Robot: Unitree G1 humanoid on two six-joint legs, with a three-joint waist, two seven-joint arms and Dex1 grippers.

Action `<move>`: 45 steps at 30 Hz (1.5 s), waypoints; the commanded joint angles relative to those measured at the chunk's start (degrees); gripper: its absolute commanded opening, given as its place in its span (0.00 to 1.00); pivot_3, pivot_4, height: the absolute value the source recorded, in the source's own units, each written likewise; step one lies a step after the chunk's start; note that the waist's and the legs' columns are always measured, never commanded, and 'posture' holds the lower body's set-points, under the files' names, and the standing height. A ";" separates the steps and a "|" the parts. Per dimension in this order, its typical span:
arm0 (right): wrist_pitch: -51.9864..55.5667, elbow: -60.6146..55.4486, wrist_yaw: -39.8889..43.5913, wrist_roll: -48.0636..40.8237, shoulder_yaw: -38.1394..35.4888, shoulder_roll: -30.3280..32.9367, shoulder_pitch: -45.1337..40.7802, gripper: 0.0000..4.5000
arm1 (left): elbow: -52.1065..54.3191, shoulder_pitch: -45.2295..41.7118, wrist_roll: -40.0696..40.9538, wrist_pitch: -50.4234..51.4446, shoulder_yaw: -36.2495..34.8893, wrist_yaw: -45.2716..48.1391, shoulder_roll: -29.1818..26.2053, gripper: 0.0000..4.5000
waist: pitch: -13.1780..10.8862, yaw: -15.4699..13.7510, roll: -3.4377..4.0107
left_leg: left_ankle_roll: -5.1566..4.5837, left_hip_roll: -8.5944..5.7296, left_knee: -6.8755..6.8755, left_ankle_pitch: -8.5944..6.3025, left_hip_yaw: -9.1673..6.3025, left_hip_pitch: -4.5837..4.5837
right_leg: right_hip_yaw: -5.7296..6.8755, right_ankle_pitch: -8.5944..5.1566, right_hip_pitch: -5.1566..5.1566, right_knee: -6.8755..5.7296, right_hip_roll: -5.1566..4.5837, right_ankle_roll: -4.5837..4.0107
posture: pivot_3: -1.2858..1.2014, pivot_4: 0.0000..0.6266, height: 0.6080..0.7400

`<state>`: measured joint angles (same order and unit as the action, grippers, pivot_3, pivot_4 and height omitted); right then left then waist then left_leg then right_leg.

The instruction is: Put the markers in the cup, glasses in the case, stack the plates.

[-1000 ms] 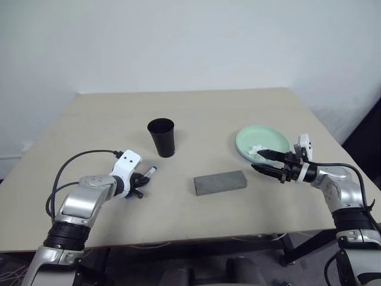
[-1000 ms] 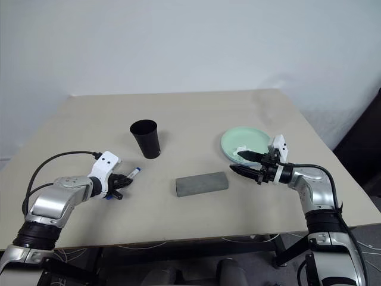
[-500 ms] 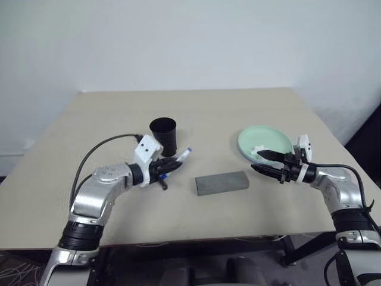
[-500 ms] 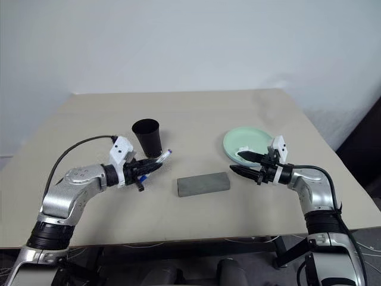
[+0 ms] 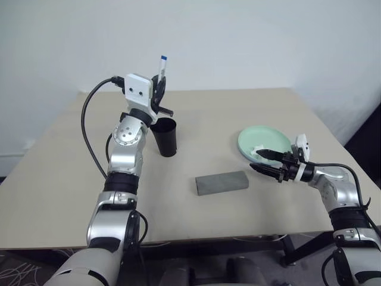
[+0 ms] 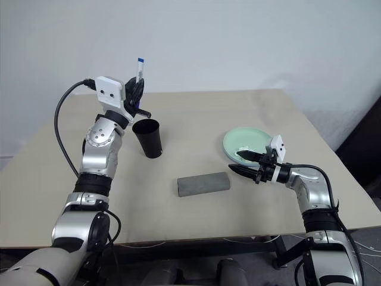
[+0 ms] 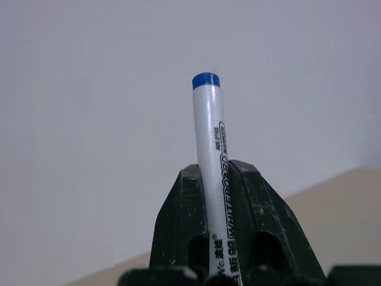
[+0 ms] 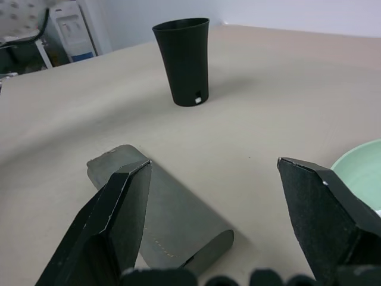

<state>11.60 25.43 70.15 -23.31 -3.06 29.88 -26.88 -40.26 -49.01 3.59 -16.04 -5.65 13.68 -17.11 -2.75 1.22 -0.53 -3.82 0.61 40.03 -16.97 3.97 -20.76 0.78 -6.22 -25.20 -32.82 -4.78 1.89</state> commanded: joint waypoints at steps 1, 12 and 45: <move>-0.79 -1.72 -0.31 -0.68 -1.45 0.25 -1.55 0.82 | -10.62 -4.39 -2.68 -8.21 -0.35 -3.68 -0.19 0.03 | 0.00 0.01 0.00 | 0.00 0.00 0.00 -0.01 0.00 -0.01 | 0.00 0.00 -0.01 0.01 -0.01 0.00 | 0.52 0.00 1.00; 0.31 -4.69 -0.99 -1.40 -2.55 0.72 0.18 0.82 | -26.31 -7.88 -1.53 -16.34 -1.77 -1.75 2.47 0.03 | 0.00 -0.01 -0.02 | -0.04 0.00 0.00 -0.11 0.00 -0.13 | 0.06 0.01 -0.10 0.05 -0.06 0.03 | 0.52 0.00 1.00; -1.08 -6.66 -4.20 -2.66 -6.24 1.28 2.08 0.82 | 35.77 28.33 17.70 19.68 0.20 31.94 -10.80 0.71 | 0.02 1.59 0.02 | 0.00 0.10 -0.01 -0.25 0.10 -0.01 | -0.03 -0.05 -0.18 -0.05 -0.04 -0.06 | 0.52 0.00 1.00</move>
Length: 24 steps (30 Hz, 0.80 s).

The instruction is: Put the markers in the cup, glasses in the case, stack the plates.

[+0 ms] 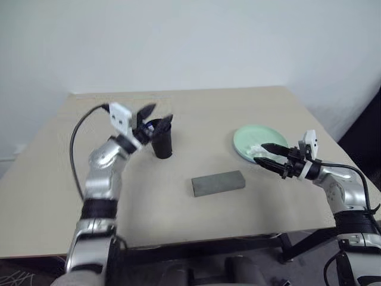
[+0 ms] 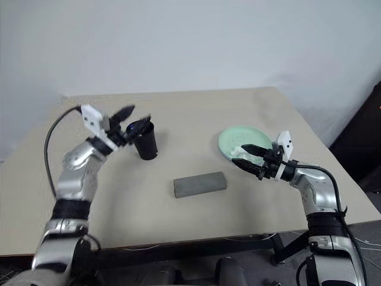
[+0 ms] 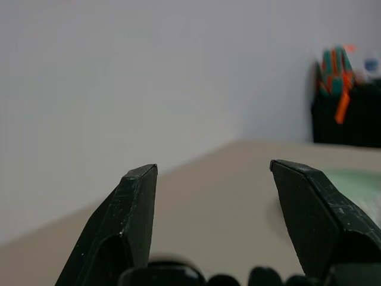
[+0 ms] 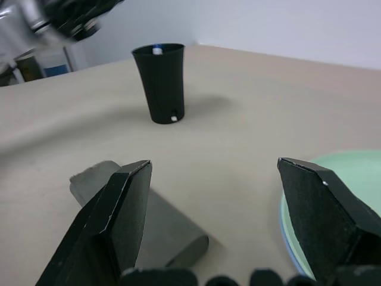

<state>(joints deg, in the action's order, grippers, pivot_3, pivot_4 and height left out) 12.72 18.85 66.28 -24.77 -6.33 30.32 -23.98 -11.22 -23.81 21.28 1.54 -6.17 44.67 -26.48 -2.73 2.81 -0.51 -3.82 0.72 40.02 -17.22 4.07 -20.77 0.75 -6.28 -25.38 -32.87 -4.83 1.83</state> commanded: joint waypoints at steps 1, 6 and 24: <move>-2.72 0.32 -0.31 -1.01 -3.28 1.23 -0.63 0.82 | 7.33 5.20 -0.84 1.88 0.95 0.55 -1.57 0.71 | -0.01 -0.10 0.00 | 0.00 0.00 0.00 0.00 0.00 0.03 | -0.01 -0.02 0.02 0.00 -0.01 -0.03 | 0.52 0.00 1.00; -3.80 2.01 0.59 -0.59 -4.64 3.42 0.84 0.82 | 4.68 9.65 -3.82 -0.01 0.88 -2.80 0.48 0.71 | -0.01 -0.38 -0.02 | 0.22 0.09 0.08 0.01 -0.01 0.04 | 0.02 -0.03 0.07 0.01 -0.05 -0.04 | 0.52 0.00 1.00; -12.90 14.61 1.47 5.38 -3.64 5.80 2.26 0.82 | -9.09 9.55 -8.94 -9.80 1.74 -5.43 4.80 0.71 | -0.01 -0.05 -0.02 | 0.00 0.09 0.07 0.13 0.02 0.07 | -0.02 -0.02 0.04 0.03 -0.06 -0.05 | 0.52 0.00 1.00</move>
<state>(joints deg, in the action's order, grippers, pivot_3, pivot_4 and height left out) 0.84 34.66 67.43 -19.12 -9.29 35.23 -21.55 -21.21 -13.76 12.16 -6.93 -3.51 39.60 -21.65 -2.74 2.76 -0.54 -3.82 0.81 40.09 -17.08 4.08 -20.70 0.73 -6.30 -25.34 -32.84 -4.89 1.77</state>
